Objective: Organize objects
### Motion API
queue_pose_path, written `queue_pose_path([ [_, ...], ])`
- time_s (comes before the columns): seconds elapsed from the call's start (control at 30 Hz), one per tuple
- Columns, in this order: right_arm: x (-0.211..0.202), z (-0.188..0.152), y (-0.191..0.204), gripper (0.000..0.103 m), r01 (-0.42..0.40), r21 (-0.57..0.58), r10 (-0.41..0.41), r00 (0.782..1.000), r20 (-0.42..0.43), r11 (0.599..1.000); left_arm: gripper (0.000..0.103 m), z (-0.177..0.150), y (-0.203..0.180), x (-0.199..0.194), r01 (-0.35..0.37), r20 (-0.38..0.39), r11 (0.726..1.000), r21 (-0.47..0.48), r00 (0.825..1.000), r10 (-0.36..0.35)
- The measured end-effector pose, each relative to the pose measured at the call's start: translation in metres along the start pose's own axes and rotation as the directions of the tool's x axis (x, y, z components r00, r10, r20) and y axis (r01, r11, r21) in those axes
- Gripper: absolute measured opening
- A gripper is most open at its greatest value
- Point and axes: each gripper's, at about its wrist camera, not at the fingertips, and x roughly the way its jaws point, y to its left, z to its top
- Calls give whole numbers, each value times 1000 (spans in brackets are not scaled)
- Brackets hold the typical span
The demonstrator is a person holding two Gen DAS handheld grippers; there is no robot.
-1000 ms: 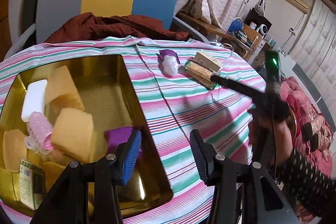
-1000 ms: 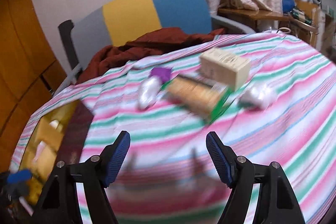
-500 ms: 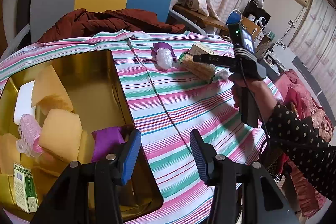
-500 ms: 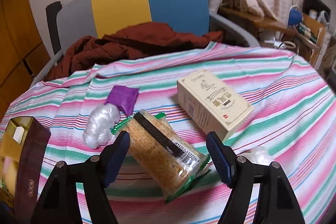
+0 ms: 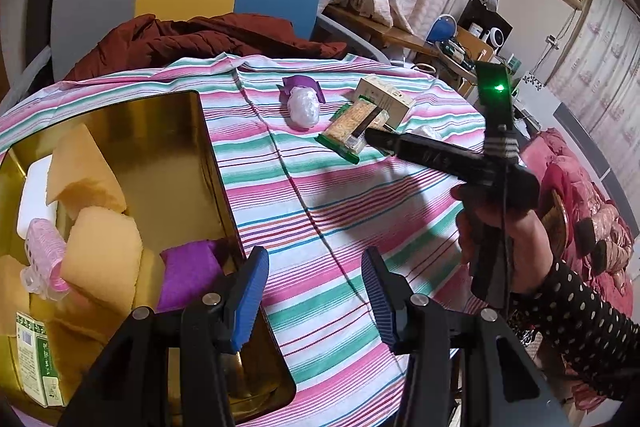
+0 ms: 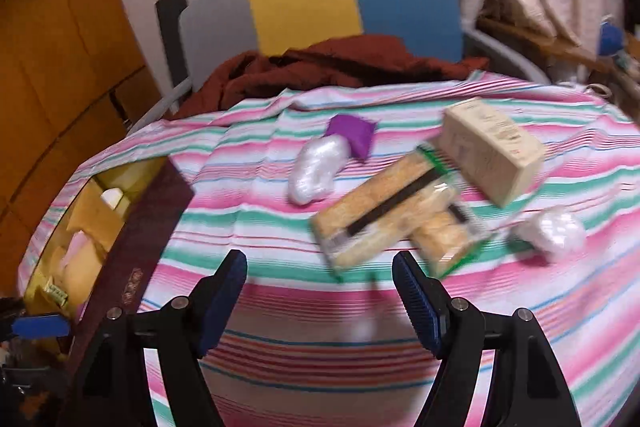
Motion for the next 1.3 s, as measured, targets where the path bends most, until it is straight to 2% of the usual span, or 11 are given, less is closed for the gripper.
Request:
queue_pose_path([
  [0.17,12,4,-43,71,79,225,-71,997,-45,971,49,1,-3,-1,8,10,1000,2,1000,-8],
  [0.33,31,17,-40,61,112,221,-107,994,-32,969,49,0,-5,-1,2,5,1000,11,1000,-3],
  [0.47,51,29,-11,53,15,110,-9,998,-59,994,49,0,-4,0,4,-1,1000,0,1000,-4],
  [0.53,44,33,-13,53,-42,126,45,999,-18,991,49,0,-3,-2,3,4,1000,4,1000,-3],
  [0.6,28,35,-28,57,-38,190,31,999,42,981,49,0,-2,-3,-1,7,1000,6,1000,1],
  [0.67,20,34,-44,59,38,220,-51,997,52,975,49,1,0,-3,5,8,1000,1,1000,-5],
  [0.9,46,36,-60,59,168,23,-164,981,-104,986,49,4,-3,-3,15,13,1000,4,1000,-15],
  [1.07,68,47,-45,72,152,-118,-168,975,-146,981,49,6,-7,-1,6,1,1000,20,1000,-6],
  [1.17,79,50,-39,73,162,-151,-184,972,-147,975,49,9,-12,1,1,-3,999,38,1000,-1],
  [1.23,79,50,-37,71,154,-136,-172,977,-130,979,49,12,-15,4,-1,-8,999,50,1000,2],
  [1.3,77,48,-35,59,163,-123,-177,977,-115,979,49,15,-17,9,-4,-22,999,51,1000,5],
])
